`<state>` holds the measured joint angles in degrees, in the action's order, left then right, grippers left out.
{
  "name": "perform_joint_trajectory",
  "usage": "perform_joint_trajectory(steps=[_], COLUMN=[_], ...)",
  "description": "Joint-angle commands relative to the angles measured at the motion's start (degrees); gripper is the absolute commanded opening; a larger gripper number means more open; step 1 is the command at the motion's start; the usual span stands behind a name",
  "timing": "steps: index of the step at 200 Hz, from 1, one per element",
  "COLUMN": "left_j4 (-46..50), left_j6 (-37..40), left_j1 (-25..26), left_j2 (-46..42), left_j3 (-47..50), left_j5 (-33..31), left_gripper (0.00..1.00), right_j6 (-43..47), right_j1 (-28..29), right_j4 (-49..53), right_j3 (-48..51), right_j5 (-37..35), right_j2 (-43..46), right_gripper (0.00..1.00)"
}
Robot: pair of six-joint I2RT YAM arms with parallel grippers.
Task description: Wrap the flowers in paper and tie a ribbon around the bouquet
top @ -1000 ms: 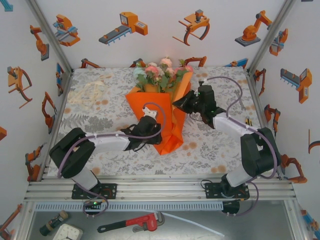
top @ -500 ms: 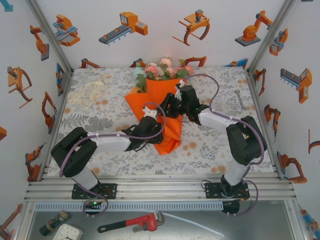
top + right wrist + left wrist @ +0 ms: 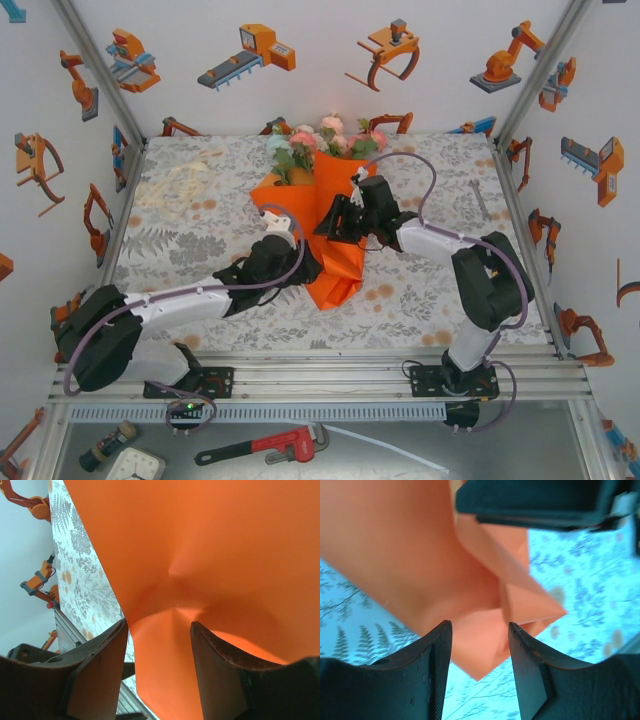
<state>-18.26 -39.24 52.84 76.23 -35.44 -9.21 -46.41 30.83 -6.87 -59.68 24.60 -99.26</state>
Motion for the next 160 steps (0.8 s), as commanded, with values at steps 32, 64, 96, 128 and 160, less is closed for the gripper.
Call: perform_joint_trajectory(steps=[32,64,96,128,160], left_j4=[-11.91,-29.33,-38.96,-36.49,-25.63], left_j6=[-19.33,-28.80,-35.22,-35.02,-30.63], left_j1=[0.15,-0.19,-0.50,-0.46,-0.08], left_j2=[9.40,19.87,27.04,26.07,22.26], left_j3=[-1.58,0.79,2.05,2.52,0.15], left_j5=[10.73,14.17,15.20,13.95,12.12], left_gripper=[0.67,0.62,0.39,0.28,0.22], right_j6=[-0.02,-1.05,-1.29,4.97,11.08], right_j1=[-0.25,-0.24,-0.46,-1.46,-2.08], right_j4=[-0.24,-1.24,-0.23,8.14,12.41], right_j3=[0.00,1.18,1.64,2.76,10.36], right_j5=[0.67,1.12,0.82,-5.90,-13.03], right_j2=[-1.03,-0.30,1.91,10.08,21.76], right_gripper=[0.52,0.52,0.52,0.58,0.64])
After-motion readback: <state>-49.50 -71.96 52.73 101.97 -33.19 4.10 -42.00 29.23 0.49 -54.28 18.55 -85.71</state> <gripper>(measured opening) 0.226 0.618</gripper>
